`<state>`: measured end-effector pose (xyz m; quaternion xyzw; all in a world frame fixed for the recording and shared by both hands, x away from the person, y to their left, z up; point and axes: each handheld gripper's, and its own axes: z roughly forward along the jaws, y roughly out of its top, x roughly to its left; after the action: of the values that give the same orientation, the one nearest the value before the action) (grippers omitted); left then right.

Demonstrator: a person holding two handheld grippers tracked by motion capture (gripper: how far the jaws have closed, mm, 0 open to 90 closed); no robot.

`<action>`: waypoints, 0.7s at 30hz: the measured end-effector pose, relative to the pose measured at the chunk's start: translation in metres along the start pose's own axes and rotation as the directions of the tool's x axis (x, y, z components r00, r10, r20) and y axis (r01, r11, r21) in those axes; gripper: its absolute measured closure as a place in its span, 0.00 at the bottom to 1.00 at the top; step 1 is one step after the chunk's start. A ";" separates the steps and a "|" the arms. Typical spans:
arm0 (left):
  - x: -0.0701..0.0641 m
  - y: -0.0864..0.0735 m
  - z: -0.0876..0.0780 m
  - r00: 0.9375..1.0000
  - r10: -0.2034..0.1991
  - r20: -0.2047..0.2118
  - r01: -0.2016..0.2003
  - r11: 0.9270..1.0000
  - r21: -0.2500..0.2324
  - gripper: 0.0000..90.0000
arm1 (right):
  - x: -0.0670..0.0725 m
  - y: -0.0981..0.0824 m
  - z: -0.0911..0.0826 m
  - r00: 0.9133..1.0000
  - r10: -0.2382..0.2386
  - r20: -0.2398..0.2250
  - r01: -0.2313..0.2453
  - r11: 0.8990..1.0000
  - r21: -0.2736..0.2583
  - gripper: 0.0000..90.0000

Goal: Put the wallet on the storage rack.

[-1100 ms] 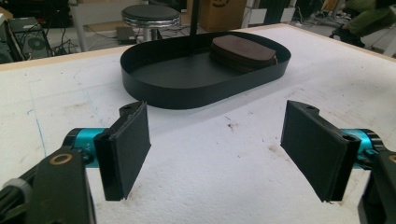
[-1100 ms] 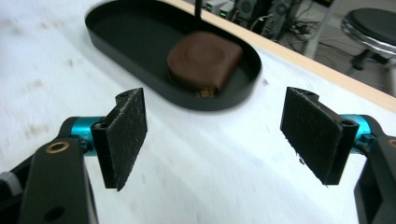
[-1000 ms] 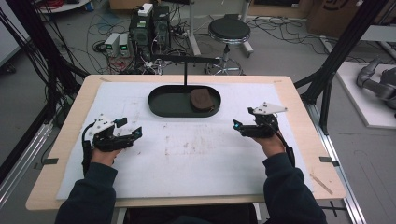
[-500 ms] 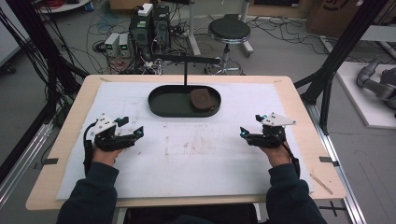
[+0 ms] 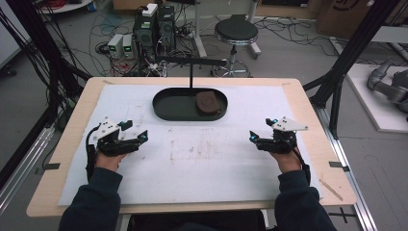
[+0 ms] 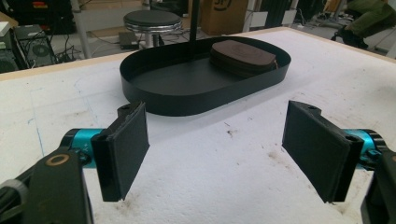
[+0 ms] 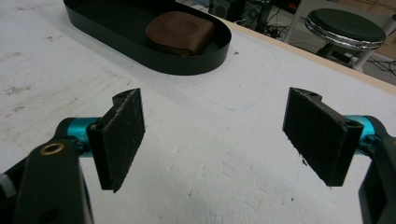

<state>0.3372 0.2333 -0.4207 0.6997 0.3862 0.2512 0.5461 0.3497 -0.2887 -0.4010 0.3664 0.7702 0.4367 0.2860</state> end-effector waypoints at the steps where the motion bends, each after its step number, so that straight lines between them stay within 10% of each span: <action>1: 0.000 0.000 0.000 1.000 -0.001 0.001 0.001 1.000 0.002 0.25 | 0.000 0.000 0.000 1.000 0.003 0.000 -0.003 1.000 0.000 0.24; 21: 0.000 0.000 0.000 1.000 0.000 0.009 0.000 1.000 0.002 0.25 | 0.002 -0.002 0.002 1.000 -0.007 0.008 0.006 1.000 0.012 0.24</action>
<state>0.3374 0.2332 -0.4211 0.7013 0.3841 0.2479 0.5469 0.3493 -0.2868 -0.4041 0.3672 0.7728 0.4298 0.2883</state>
